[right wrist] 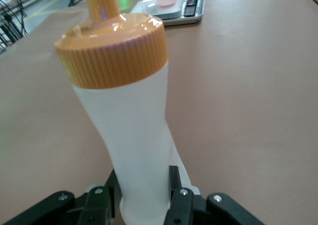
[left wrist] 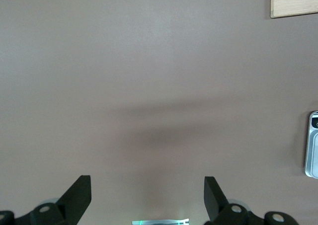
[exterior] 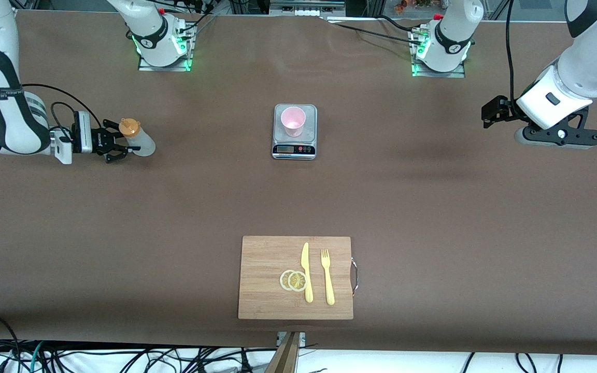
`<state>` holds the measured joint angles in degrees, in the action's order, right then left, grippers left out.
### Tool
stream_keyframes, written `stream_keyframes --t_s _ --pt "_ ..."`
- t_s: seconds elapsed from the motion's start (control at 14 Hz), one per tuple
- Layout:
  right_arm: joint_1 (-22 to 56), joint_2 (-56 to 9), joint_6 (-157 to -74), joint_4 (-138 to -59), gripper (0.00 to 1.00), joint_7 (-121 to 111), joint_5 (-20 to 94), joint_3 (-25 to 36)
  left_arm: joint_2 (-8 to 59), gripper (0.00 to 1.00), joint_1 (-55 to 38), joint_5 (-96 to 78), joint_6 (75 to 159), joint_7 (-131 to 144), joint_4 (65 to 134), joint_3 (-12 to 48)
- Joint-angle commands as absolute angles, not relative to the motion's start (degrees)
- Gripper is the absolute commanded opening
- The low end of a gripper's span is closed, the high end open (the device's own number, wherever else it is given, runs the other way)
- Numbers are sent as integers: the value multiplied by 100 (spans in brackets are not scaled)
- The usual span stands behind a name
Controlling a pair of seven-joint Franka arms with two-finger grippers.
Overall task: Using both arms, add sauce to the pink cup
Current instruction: 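Lift the squeeze bottle with the right gripper toward the pink cup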
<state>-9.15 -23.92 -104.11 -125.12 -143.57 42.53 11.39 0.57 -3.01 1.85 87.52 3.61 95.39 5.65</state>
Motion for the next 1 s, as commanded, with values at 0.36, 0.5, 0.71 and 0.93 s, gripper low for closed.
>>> stream_keyframes --t_s 0.36,0.5,0.71,0.93 --pt "306 -714 -11003 -12718 27 -11431 3141 1143 141 100 -290 158 8604 246 9343 580" --pt "701 -406 -11065 -12709 27 -10455 2631 1134 141 100 -246 158 8596 246 9360 571" --pt "1186 -194 -11206 -12657 27 -9486 2199 977 141 100 -264 132 8596 325 9352 580" --pt "1370 -88 -11521 -12630 27 -8616 1856 449 141 100 -264 132 8604 325 9352 580"
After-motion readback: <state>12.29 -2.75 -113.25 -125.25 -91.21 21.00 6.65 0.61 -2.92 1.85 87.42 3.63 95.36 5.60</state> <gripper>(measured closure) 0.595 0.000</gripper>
